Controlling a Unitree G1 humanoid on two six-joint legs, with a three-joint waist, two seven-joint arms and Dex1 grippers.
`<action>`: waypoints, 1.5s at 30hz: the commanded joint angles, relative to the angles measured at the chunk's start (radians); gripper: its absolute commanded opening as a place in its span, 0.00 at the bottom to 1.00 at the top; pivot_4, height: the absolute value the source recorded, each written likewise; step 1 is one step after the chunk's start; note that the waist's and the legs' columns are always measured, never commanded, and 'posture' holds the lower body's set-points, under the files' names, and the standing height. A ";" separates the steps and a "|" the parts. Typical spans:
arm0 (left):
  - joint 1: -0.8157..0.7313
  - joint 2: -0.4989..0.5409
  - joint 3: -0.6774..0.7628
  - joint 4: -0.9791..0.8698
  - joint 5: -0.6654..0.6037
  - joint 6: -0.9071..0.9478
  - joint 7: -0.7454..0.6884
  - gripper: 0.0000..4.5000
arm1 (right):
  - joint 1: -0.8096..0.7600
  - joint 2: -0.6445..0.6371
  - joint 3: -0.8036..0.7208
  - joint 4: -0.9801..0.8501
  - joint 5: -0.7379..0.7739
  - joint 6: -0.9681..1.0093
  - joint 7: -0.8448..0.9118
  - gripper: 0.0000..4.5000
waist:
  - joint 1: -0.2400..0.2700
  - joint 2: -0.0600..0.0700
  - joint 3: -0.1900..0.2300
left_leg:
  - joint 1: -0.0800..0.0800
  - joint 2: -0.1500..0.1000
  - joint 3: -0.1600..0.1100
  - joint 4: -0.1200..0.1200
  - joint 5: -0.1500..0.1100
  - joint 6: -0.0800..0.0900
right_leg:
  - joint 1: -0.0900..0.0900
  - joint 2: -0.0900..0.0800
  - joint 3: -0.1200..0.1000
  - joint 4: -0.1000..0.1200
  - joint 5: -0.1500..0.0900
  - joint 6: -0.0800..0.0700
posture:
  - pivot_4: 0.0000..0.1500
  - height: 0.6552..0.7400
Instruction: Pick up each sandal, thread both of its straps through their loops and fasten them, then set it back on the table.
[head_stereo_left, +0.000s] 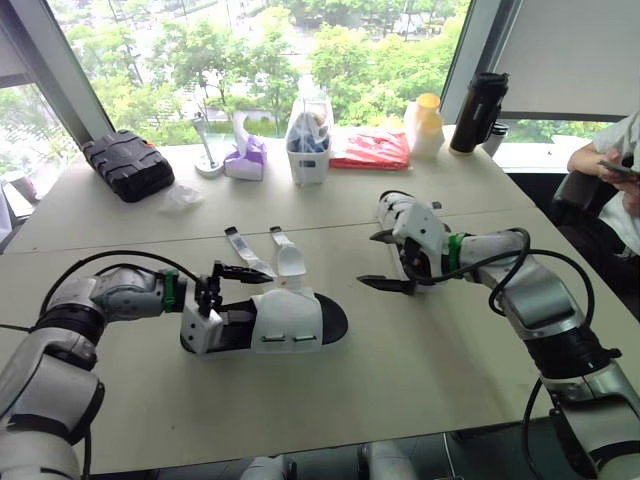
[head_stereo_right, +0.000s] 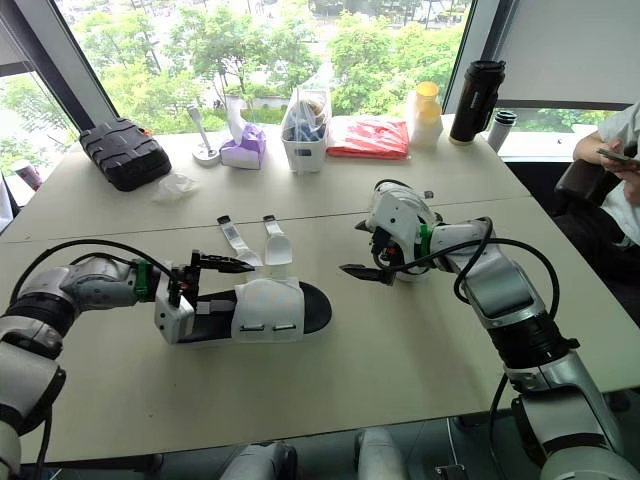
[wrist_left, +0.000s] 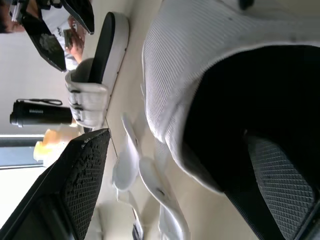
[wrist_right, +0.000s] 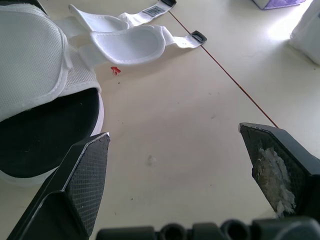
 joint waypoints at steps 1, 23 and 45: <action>0.055 0.070 -0.065 -0.018 -0.273 0.063 -0.112 0.99 | -0.018 0.005 -0.012 -0.011 0.000 -0.020 0.006 1.00 | -0.001 0.000 0.000 | 0.000 0.000 0.000 0.000 0.000 0.000 | 0.000 0.000 0.000 0.000 0.000 0.000 | 1.00 1.00; 0.724 0.128 0.617 -1.079 -1.396 1.742 -0.445 1.00 | 0.097 0.100 0.011 0.011 0.082 -0.206 0.134 0.13 | -0.013 0.001 0.001 | 0.001 0.003 -0.005 0.000 0.000 0.001 | 0.002 0.001 0.001 0.000 0.000 0.000 | 1.00 1.00; 0.728 -0.055 0.682 -1.147 -1.160 1.876 -0.520 1.00 | 0.147 0.237 0.145 0.266 -0.073 -0.571 0.169 0.01 | -0.013 0.001 0.001 | 0.002 0.002 -0.005 0.000 0.000 0.000 | 0.002 0.001 0.001 0.000 0.000 -0.001 | 1.00 1.00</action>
